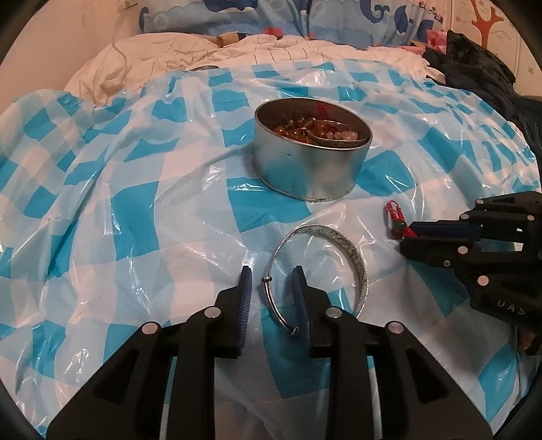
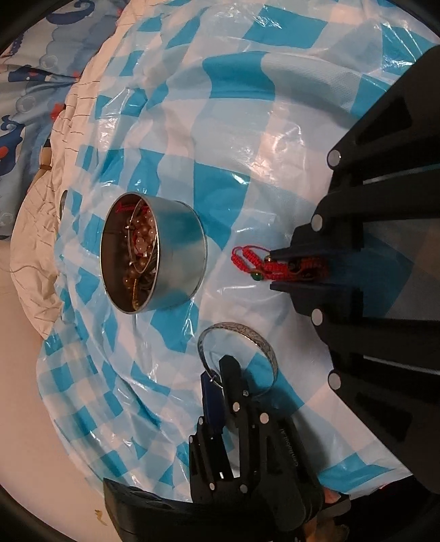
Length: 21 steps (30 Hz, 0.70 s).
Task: Organize jewelry
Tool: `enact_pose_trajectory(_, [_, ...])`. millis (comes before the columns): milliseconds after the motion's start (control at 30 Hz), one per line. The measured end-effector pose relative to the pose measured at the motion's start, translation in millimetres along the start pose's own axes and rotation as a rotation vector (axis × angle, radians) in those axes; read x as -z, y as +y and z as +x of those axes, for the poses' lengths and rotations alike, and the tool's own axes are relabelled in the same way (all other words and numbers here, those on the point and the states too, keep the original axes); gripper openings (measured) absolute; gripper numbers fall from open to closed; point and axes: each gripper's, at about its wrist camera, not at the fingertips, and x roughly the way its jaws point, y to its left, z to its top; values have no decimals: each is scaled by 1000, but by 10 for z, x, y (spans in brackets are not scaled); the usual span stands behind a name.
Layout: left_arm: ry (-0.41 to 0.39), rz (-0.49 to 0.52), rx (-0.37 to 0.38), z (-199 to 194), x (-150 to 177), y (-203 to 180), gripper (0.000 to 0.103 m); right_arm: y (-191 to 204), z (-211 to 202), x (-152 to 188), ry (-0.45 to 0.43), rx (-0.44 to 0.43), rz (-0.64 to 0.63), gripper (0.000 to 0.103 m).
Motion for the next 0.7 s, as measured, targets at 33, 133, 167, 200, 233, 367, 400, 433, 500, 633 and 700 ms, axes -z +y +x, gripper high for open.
enact_pose_trajectory(33, [-2,3,0,-2,2,-6,21,-1,-3,-2,-2,0,1,13])
enact_pose_trajectory(133, [-6,1,-1,-17,1,-1,20,16,-19,-6,-10,10,-7,13])
enact_pose_trajectory(167, [-5,0,-1,-16,1,1,20,19,-21,-9,-12,14,-9,13])
enact_pose_trajectory(200, [-4,0,-2,-15,-2,1,20,23,-25,-10,-11,18,-12,13])
enact_pose_trajectory(233, [-4,0,-2,-15,-2,3,20,27,-27,-11,-12,25,-15,13])
enact_pose_trajectory(367, [1,-12,-26,3,-5,13,36,53,-21,0,-14,81,-43,53])
enact_pose_trajectory(400, [4,-20,-19,10,-8,26,37,67,-17,2,-11,80,-50,53])
enact_pose_trajectory(433, [6,-25,-23,17,-8,33,39,75,-9,2,-7,82,-56,53])
enact_pose_trajectory(500, [7,-32,-45,23,-12,43,49,70,-1,5,-3,82,-59,53])
enact_pose_trajectory(633, [9,-35,-47,28,-15,55,51,63,4,11,1,79,-58,53])
enact_pose_trajectory(700, [9,-33,-47,28,-15,60,51,65,5,15,1,79,-59,53])
